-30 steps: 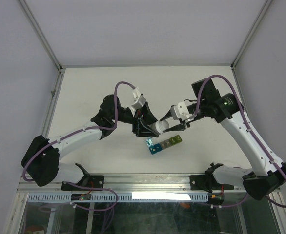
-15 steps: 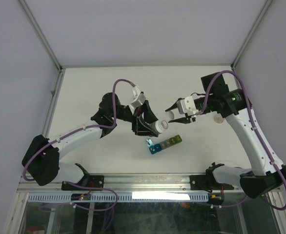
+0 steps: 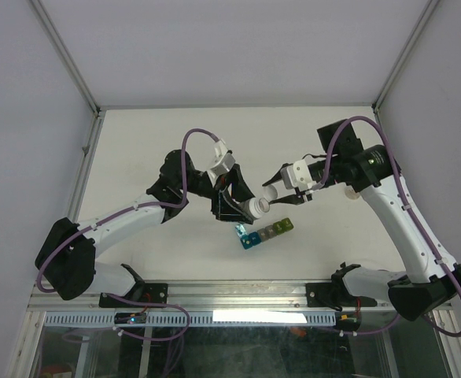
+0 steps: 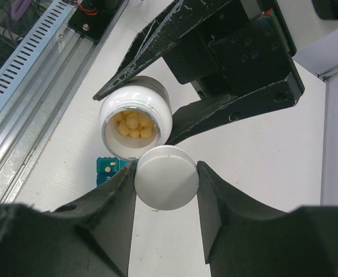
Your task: Sort the pills into containers
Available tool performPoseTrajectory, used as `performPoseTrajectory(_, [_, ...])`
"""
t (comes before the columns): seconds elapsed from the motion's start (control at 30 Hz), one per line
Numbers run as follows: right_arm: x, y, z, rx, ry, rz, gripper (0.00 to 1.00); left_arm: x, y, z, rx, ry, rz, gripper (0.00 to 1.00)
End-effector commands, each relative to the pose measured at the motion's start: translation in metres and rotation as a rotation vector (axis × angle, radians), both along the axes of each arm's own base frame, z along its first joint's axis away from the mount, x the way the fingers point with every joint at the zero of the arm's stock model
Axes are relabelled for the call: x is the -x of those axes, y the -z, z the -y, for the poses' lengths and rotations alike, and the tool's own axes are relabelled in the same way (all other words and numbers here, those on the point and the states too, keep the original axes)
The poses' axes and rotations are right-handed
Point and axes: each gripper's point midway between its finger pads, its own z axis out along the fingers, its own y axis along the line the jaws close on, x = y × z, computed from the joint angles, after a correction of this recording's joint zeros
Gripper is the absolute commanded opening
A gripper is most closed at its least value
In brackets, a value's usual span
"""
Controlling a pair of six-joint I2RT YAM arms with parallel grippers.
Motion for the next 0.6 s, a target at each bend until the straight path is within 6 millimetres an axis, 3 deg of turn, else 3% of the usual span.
performPoseTrajectory(0.0, [0.024,-0.014,0.001,-0.05,-0.053,-0.008,0.19,-0.005,-0.018,0.002,0.045,-0.019,0.049,0.0])
performPoseTrajectory(0.27, [0.031,-0.026,-0.001,-0.081,-0.071,-0.018,0.19,-0.005,-0.016,0.003,0.039,-0.017,0.04,0.0])
performPoseTrajectory(0.57, [0.029,-0.016,-0.014,-0.063,-0.08,-0.031,0.2,-0.004,-0.018,0.002,0.044,-0.017,0.036,0.0])
